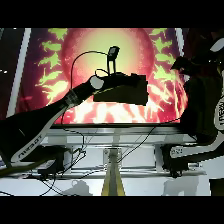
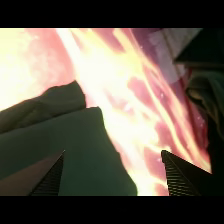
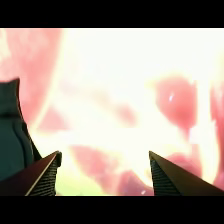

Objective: Fold the clothes and pants, and hang the long-sleeved shirts on hangers.

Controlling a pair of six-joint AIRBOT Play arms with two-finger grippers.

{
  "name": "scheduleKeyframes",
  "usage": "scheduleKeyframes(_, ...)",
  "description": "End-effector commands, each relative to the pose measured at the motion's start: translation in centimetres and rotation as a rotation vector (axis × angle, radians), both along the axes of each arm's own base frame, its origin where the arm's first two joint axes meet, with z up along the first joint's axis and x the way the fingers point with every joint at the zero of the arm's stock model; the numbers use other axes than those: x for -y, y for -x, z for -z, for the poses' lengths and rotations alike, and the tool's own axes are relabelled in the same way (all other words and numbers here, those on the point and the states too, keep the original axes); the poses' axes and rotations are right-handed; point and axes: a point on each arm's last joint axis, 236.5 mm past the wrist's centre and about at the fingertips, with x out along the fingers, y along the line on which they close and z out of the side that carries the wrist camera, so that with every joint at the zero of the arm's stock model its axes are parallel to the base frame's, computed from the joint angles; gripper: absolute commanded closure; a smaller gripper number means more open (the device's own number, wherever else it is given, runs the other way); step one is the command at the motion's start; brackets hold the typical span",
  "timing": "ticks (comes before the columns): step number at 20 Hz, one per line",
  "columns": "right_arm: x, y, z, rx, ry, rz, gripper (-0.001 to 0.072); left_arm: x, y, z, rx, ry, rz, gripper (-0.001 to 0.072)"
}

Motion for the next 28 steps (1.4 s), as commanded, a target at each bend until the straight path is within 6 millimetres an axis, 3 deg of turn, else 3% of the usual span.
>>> scheduleKeyframes(1,-4.9,3.1,3.9,-0.058,-0.211,-0.032,0.0084,-2.9,-1.5,-0.3,0.012,-0.042,0.007,0.0005)
scheduleKeyframes(5,-12.2,4.0,7.2,-0.058,-0.413,-0.008,0.0084,-5.1,-3.0,-0.2,-0.006,-0.044,-0.023,0.0005)
scheduleKeyframes(8,-16.6,4.4,9.3,-0.091,-0.424,-0.059,0.0084,-6.2,-3.7,0.1,-0.013,-0.054,-0.033,0.0006)
scheduleKeyframes(12,-20.8,3.3,10.0,-0.02,-0.381,-0.109,0.0127,-9.5,-3.3,2.5,-0.043,-0.177,0.043,0.0006)
scheduleKeyframes(13,-21.7,3.3,9.7,-0.012,-0.382,-0.137,0.0264,-10.9,-3.4,3.2,-0.054,-0.217,0.056,0.0007)
scheduleKeyframes(15,-23.3,3.3,8.8,0.01,-0.388,-0.215,0.0641,-14.5,-3.7,4.7,-0.097,-0.288,0.067,0.0016)
scheduleKeyframes(16,-23.8,3.2,7.9,0.026,-0.395,-0.261,0.0697,-16.4,-3.8,5.0,-0.123,-0.309,0.063,0.0022)
scheduleKeyframes(17,-23.9,2.7,6.8,0.043,-0.395,-0.295,0.0698,-18.4,-3.8,4.8,-0.159,-0.307,0.051,0.009)
scheduleKeyframes(20,-21.1,-0.4,1.7,0.184,-0.293,-0.353,0.0698,-26.0,-4.2,2.9,-0.168,-0.374,-0.023,0.0428)
scheduleKeyframes(21,-19.5,-1.7,-0.6,0.242,-0.249,-0.335,0.0698,-29.4,-4.2,1.9,-0.147,-0.434,-0.064,0.0625)
scheduleKeyframes(22,-17.5,-2.8,-3.1,0.298,-0.207,-0.301,0.0698,-32.8,-4.2,0.9,-0.12,-0.5,-0.11,0.0697)
scheduleKeyframes(25,-10.0,-4.4,-10.2,0.437,-0.081,-0.139,0.0698,-42.9,-3.1,-3.6,-0.014,-0.74,-0.278,0.0698)
scheduleKeyframes(27,-3.3,-3.4,-14.0,0.491,0.032,0.013,0.0698,-47.7,-1.6,-6.5,0.033,-0.862,-0.376,0.0697)
scheduleKeyframes(28,0.1,-2.2,-15.4,0.493,0.084,0.104,0.0698,-49.2,-1.0,-7.7,0.05,-0.887,-0.417,0.0696)
